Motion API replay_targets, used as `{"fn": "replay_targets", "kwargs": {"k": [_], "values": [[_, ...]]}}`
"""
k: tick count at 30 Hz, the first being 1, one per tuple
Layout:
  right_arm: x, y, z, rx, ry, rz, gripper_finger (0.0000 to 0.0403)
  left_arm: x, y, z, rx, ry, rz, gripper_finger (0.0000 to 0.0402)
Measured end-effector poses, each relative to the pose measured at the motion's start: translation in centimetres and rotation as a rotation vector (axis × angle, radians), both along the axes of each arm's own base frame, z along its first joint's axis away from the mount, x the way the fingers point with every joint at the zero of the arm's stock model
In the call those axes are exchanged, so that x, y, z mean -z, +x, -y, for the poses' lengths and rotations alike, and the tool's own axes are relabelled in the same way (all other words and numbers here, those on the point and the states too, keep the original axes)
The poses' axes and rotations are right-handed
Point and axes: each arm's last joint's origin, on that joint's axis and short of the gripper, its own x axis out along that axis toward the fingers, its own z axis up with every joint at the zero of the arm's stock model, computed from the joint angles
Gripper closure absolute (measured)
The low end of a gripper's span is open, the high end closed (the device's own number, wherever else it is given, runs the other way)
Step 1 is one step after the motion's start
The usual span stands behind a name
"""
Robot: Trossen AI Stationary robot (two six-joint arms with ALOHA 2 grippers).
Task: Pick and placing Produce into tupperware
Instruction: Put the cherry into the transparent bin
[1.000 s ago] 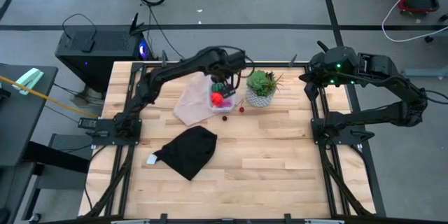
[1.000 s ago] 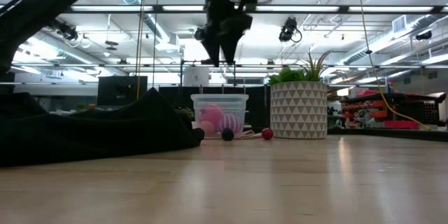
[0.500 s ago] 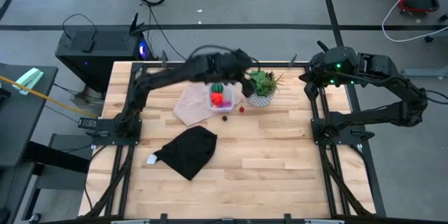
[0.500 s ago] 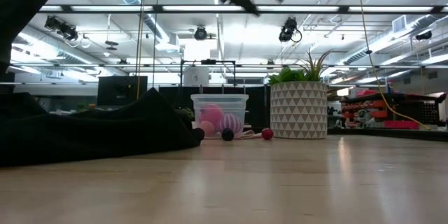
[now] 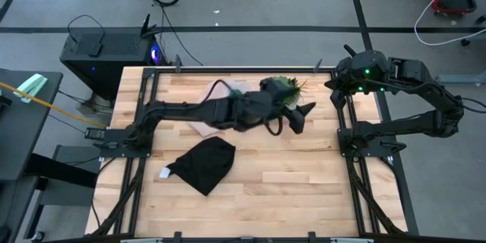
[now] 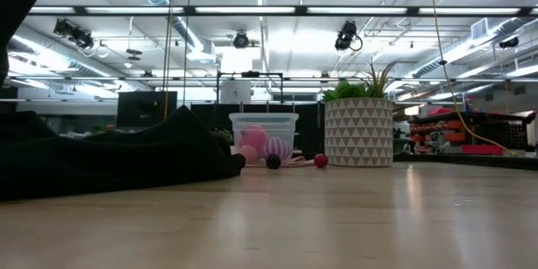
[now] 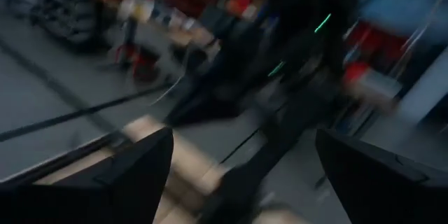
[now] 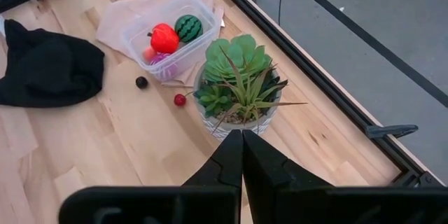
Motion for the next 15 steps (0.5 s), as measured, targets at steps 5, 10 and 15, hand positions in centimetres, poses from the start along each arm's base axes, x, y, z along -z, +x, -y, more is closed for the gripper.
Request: {"fn": "replay_targets", "kwargs": {"k": [5,10,15], "values": [[0.0,0.0,0.0,-0.009,-0.008,-0.005,0.0387,-1.3,-0.1,0.4,0.007,-0.171,0.212,0.0045],[0.0,0.0,0.0,-0.022,-0.019,-0.012,0.0387,-2.0,-0.2,0.8,0.078,-0.308,0.340,0.0045],[0.0,0.0,0.0,-0.041,-0.034,-0.022,0.0387,-5.6,-1.7,2.5,0.180,-0.127,0.652,0.0045]]}}
